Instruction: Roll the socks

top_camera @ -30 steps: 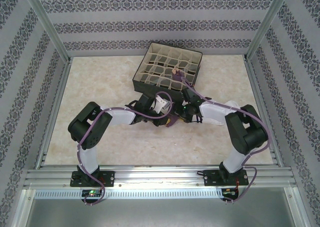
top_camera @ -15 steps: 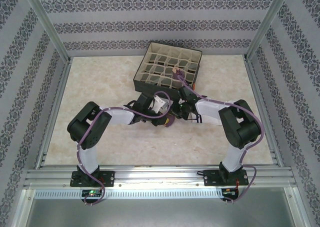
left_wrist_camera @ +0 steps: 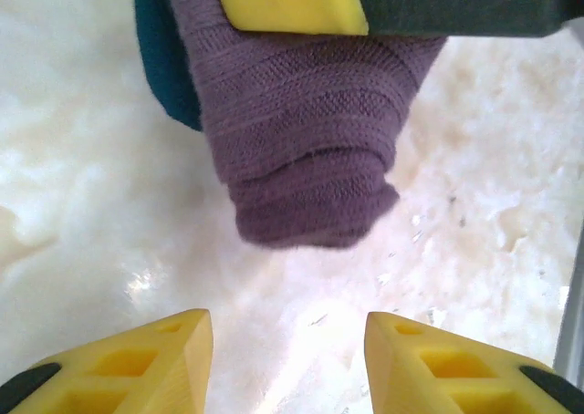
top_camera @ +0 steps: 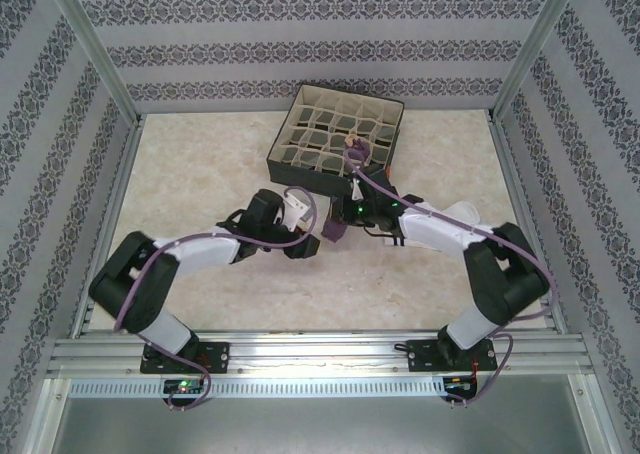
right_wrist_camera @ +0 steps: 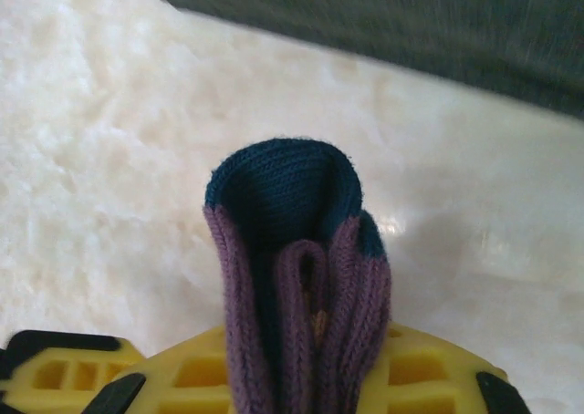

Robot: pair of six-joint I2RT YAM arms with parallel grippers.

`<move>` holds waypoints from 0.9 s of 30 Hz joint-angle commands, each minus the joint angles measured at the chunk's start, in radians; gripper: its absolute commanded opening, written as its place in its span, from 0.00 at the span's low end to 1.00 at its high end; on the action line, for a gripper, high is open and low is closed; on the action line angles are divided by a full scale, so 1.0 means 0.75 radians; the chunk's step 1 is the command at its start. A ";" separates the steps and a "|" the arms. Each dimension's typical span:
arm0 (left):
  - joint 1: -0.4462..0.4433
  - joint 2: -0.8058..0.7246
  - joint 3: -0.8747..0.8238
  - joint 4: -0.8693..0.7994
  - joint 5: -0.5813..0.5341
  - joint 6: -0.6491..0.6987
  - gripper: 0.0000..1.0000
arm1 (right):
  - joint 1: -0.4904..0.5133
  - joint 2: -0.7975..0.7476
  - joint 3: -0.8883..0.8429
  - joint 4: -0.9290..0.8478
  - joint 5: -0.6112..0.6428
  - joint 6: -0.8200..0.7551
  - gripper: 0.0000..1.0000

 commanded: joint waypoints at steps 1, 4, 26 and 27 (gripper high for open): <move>0.028 -0.157 0.004 -0.032 -0.012 0.091 0.51 | -0.019 -0.103 0.042 0.019 0.102 -0.247 0.00; 0.034 -0.226 0.049 -0.103 -0.043 0.175 0.53 | -0.081 -0.140 0.120 -0.011 0.131 -0.394 0.00; 0.075 0.764 1.334 -0.579 -0.153 0.229 0.41 | -0.497 0.641 1.116 -0.050 0.129 -1.098 0.00; 0.075 0.800 1.372 -0.592 -0.163 0.229 0.41 | -0.508 0.673 1.143 -0.056 0.125 -1.109 0.00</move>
